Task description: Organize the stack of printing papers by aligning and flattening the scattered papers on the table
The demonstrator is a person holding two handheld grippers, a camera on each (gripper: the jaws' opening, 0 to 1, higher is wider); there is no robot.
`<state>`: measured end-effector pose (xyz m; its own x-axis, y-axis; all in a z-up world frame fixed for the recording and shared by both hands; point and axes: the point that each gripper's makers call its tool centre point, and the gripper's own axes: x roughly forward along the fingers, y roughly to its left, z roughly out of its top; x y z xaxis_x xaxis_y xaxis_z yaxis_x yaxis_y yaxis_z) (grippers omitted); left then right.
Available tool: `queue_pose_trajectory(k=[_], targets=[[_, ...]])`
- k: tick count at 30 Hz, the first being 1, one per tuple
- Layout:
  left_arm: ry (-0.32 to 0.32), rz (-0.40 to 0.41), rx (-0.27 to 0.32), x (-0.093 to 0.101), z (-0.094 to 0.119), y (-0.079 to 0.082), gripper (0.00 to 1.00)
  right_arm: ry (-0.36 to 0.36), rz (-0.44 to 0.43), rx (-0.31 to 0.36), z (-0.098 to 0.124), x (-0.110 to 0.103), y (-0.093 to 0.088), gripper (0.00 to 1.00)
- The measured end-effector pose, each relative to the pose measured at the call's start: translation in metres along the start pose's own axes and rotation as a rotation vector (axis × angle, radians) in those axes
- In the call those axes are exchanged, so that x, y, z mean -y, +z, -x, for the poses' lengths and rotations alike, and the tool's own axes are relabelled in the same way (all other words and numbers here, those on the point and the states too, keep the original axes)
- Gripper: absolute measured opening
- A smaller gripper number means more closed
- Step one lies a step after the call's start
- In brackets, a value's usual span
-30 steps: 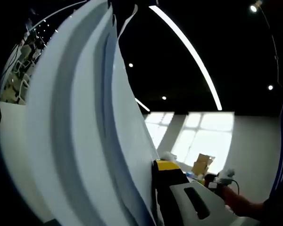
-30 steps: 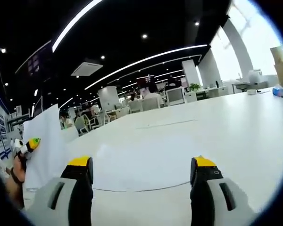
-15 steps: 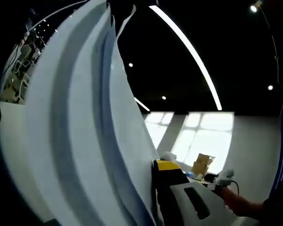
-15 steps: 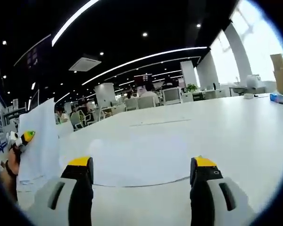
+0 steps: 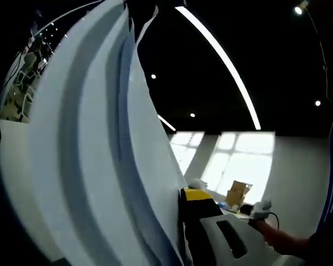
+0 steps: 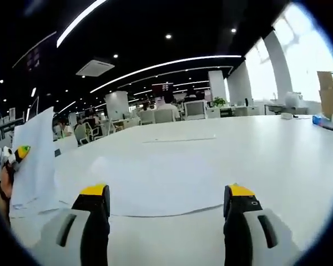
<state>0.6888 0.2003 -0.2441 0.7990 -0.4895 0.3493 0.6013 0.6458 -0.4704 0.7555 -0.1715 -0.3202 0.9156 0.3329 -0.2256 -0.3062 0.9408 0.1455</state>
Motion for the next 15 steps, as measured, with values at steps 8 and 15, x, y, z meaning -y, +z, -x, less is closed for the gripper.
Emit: queue_pose_trajectory(k=[8, 15], targets=[[-0.002, 0.0, 0.001, 0.0017, 0.0, -0.0005, 0.07, -0.004, 0.011, -0.042, -0.0059, 0.0025, -0.0067, 0.8], [-0.002, 0.001, -0.001, 0.0023, -0.0003, -0.0009, 0.07, -0.003, 0.014, -0.062, -0.0095, 0.0032, -0.0093, 0.8]])
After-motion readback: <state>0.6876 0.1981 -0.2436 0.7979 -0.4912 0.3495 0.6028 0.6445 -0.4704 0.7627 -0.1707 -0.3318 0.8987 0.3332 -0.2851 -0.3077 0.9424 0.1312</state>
